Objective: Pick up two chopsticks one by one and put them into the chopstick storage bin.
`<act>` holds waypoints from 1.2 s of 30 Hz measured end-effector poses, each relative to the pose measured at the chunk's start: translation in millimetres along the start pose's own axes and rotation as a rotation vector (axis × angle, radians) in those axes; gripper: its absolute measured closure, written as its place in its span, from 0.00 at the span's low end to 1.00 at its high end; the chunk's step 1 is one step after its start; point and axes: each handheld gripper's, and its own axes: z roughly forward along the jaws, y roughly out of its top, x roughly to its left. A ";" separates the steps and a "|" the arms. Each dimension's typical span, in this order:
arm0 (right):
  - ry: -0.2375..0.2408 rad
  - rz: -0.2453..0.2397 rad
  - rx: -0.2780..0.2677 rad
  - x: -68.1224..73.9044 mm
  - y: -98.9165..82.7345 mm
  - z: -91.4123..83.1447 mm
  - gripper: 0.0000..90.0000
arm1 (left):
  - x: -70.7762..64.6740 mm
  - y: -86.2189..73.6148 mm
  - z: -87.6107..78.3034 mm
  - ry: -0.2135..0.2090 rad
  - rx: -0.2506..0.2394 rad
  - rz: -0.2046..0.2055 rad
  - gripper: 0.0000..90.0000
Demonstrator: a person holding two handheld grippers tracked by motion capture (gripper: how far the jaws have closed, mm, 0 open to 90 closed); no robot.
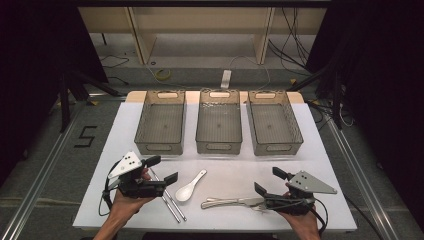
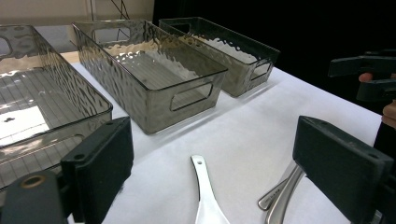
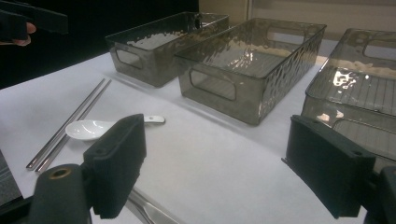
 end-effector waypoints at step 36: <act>0.020 -0.010 0.046 0.8 -1.5 6.5 0.26 | 28.4 4.8 28.5 -0.036 0.643 0.362 0.21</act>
